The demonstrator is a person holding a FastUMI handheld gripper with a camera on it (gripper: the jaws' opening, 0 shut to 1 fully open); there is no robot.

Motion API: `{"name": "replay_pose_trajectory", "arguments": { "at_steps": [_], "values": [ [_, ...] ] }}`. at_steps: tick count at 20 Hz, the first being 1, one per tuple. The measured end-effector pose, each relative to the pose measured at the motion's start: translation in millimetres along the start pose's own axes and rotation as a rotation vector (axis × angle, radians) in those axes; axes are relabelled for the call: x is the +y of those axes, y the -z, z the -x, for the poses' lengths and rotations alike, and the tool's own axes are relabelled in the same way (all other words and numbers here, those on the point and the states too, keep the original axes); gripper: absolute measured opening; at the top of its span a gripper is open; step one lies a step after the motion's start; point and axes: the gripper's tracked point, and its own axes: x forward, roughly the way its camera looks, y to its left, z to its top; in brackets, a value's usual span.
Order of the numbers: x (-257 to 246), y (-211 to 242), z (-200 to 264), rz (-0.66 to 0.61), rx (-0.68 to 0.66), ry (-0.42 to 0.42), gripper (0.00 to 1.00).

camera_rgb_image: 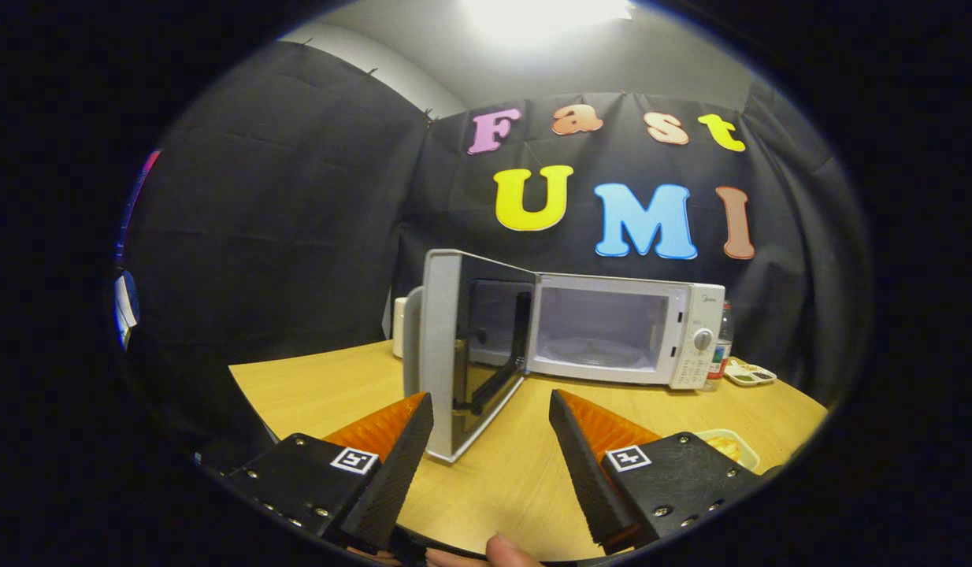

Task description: Open the microwave, put the food inside, and close the microwave door.

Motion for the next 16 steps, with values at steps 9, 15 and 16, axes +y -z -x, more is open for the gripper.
{"name": "replay_pose_trajectory", "arguments": {
  "at_steps": [9, 15, 16],
  "values": [
    [-158.9, 61.4, 14.3, -0.033, 0.195, 0.221, 0.90],
    [-209.1, 88.4, 19.9, -0.081, 0.345, 0.273, 0.90],
    [-209.8, 94.3, 17.6, -0.097, 0.368, 0.262, 0.90]
  ]
}}
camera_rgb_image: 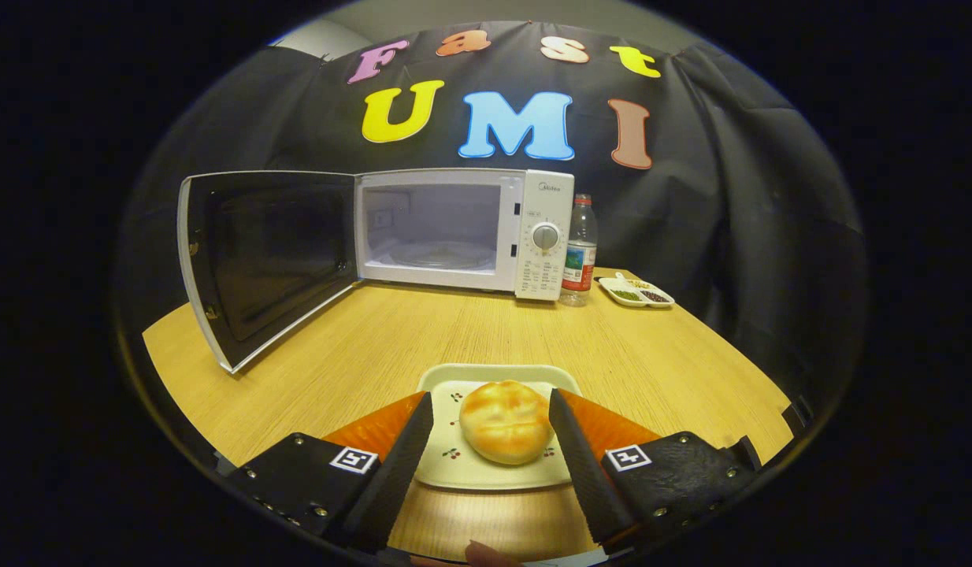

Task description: Open the microwave, put the food inside, and close the microwave door.

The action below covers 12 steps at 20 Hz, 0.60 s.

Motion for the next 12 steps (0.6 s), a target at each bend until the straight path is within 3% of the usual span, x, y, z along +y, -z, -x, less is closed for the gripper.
{"name": "replay_pose_trajectory", "arguments": {
  "at_steps": [2, 8, 10, 12],
  "values": [
    [-1.3, 7.4, -6.5, -0.032, 0.053, -0.025, 0.90],
    [-24.3, -0.4, -16.4, -0.055, 0.084, 0.039, 0.89],
    [-13.7, 8.9, -22.0, -0.087, 0.139, -0.016, 0.90],
    [-13.2, 13.2, -26.8, -0.066, 0.157, -0.017, 0.93]
  ]
}}
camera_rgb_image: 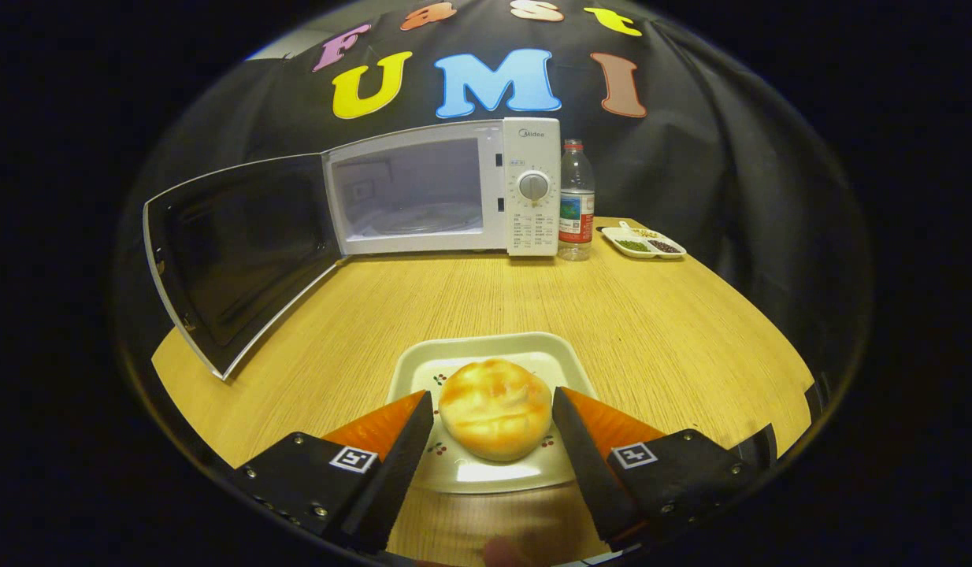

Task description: Open the microwave, put the food inside, and close the microwave door.

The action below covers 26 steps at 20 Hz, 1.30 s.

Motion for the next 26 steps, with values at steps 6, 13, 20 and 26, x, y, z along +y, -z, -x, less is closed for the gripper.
{"name": "replay_pose_trajectory", "arguments": {
  "at_steps": [6, 13, 20, 26],
  "values": [
    [-0.4, -9.2, -1.7, -0.100, -0.022, -0.079, 0.72],
    [28.3, -60.0, 3.1, -0.106, -0.065, -0.168, 0.69],
    [70.5, -118.4, -18.0, -0.080, -0.088, -0.227, 0.69],
    [103.8, -161.7, -62.7, -0.065, -0.081, -0.238, 0.69]
  ]
}}
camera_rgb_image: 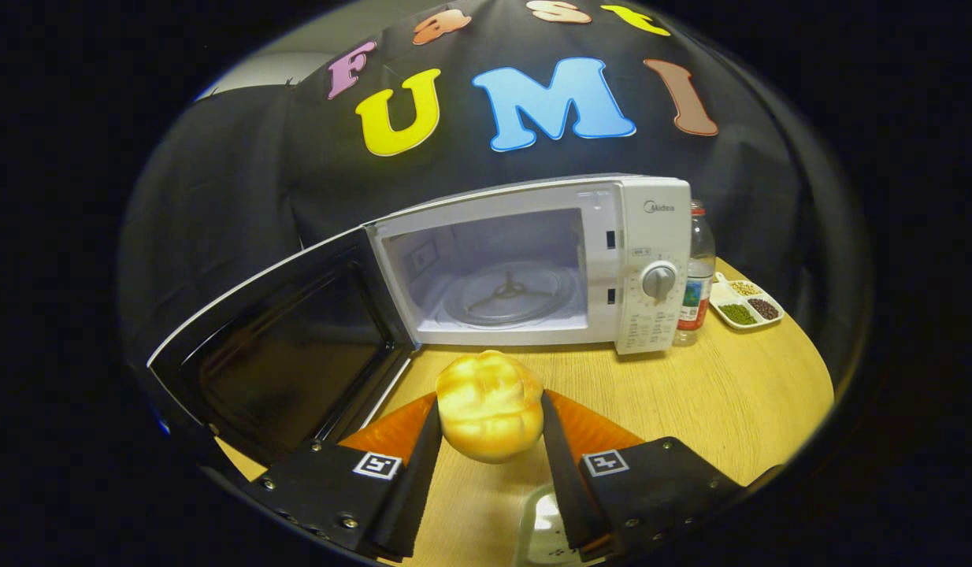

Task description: Open the microwave, put the food inside, and close the microwave door.

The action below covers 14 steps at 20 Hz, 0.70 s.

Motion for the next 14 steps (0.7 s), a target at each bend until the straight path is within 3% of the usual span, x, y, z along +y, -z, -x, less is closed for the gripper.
{"name": "replay_pose_trajectory", "arguments": {
  "at_steps": [14],
  "values": [
    [6.2, -50.0, -151.8, -0.084, -0.008, 0.052, 0.69]
  ]
}}
